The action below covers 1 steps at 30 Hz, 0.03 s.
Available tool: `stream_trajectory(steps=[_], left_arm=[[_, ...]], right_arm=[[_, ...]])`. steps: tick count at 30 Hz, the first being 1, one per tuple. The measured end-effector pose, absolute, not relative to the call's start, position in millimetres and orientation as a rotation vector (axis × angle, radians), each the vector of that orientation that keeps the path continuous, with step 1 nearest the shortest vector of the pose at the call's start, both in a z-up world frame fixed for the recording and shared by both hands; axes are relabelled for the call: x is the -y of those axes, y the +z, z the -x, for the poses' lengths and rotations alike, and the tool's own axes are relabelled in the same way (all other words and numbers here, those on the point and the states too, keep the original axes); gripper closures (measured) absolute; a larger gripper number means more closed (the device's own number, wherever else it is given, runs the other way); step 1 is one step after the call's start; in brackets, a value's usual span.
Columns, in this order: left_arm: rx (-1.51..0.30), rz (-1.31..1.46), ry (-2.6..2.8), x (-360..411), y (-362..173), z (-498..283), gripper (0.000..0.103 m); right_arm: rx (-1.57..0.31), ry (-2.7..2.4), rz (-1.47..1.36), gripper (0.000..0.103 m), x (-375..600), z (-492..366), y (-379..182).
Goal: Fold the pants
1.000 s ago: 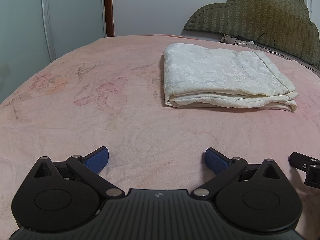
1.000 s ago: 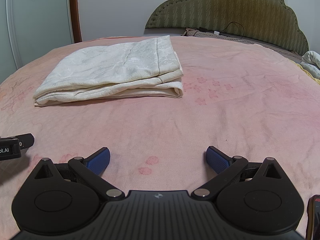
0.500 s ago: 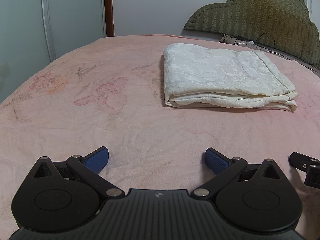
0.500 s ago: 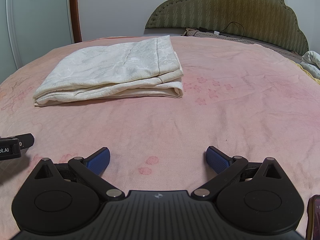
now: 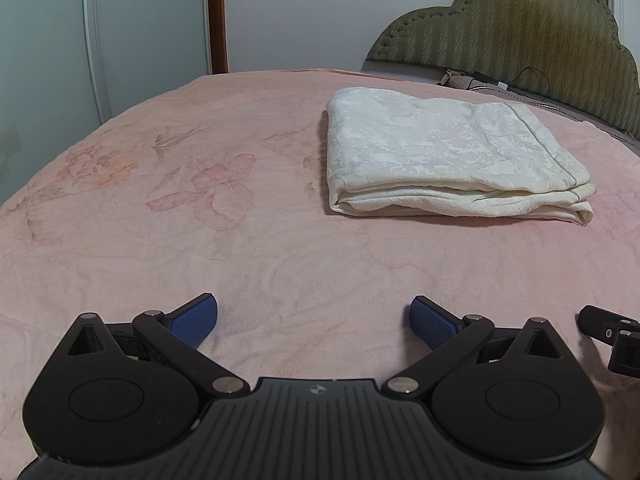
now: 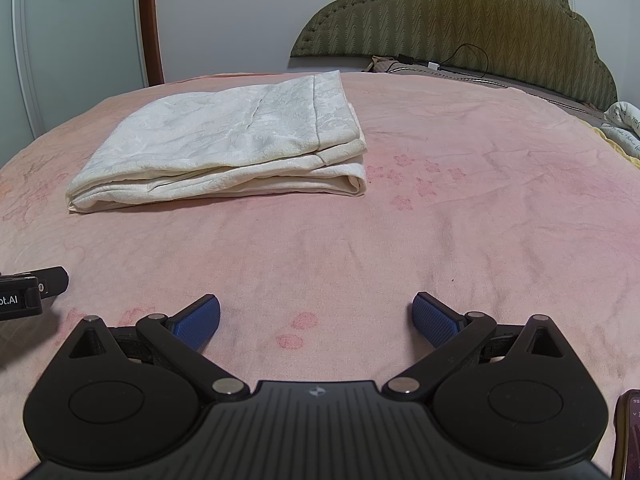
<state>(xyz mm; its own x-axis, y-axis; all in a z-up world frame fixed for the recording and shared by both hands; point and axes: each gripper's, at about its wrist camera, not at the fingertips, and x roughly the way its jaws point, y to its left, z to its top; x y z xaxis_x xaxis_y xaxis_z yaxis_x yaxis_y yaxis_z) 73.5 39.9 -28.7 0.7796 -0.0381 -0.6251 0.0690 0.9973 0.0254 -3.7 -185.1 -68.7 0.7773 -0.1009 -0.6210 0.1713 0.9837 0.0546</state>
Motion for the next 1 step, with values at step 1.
stream_trajectory(steps=[1], left_arm=[[-0.674, -0.047, -0.058, -40.1, -28.7, -73.7, 0.000]], right_arm=[[-0.665, -0.147, -0.110, 0.000, 185.3, 3.7, -68.7]])
